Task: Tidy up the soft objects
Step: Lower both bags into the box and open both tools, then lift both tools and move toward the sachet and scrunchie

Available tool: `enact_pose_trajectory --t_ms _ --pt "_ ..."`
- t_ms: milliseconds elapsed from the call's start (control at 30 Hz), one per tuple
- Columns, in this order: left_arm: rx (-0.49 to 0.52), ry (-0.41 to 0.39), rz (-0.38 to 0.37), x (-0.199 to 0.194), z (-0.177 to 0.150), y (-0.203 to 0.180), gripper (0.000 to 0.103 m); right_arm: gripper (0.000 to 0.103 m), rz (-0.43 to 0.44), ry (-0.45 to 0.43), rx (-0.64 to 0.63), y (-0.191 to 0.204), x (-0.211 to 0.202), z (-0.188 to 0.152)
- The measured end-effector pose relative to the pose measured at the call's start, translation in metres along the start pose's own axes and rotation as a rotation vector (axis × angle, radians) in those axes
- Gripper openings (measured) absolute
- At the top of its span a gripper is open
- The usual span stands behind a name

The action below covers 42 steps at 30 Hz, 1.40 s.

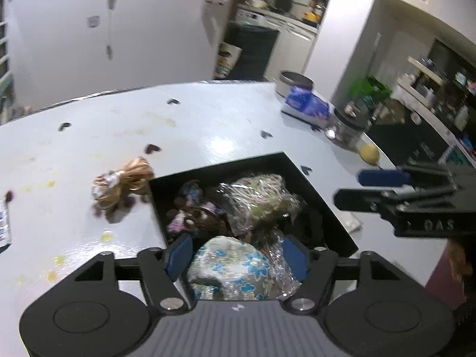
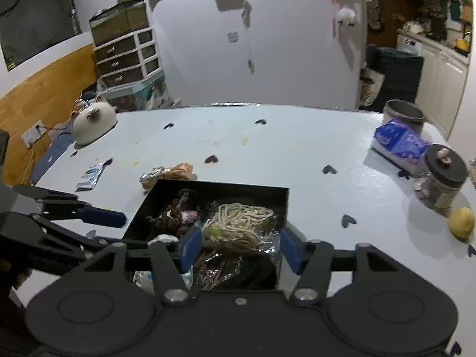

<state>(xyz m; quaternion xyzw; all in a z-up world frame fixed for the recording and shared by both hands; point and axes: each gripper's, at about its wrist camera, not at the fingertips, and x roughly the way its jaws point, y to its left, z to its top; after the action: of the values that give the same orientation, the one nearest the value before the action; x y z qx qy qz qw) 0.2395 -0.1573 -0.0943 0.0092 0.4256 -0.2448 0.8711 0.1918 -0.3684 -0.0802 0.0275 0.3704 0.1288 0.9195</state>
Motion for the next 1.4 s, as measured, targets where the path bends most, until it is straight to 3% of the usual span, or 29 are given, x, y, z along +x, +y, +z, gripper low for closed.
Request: enact_pose_trajectory --t_ms 167,367,600,733,833,1400 --pt "-0.039 -0.034 0.045 -0.013 -0.005 0.002 0.086 0.074 -0.033 -0.072 0.022 0.005 -0.017 -0.009" --pt "-0.062 -0.085 0.079 -0.029 -0.015 0.0 0.103 0.078 -0.068 -0.106 0.026 0.01 -0.028 -0.018" --pt "-0.117 -0.16 0.125 -0.051 -0.026 0.003 0.103 0.086 -0.109 -0.149 0.04 0.013 -0.039 -0.029" --pt "-0.141 -0.199 0.148 -0.063 -0.032 0.005 0.103 0.099 -0.122 -0.165 0.045 0.016 -0.043 -0.033" --pt "-0.144 -0.214 0.172 -0.068 -0.035 0.005 0.103 0.103 -0.132 -0.178 0.052 0.018 -0.046 -0.034" --pt "-0.167 -0.247 0.213 -0.087 -0.045 0.035 0.103 0.103 -0.154 -0.204 0.054 0.051 -0.044 -0.029"
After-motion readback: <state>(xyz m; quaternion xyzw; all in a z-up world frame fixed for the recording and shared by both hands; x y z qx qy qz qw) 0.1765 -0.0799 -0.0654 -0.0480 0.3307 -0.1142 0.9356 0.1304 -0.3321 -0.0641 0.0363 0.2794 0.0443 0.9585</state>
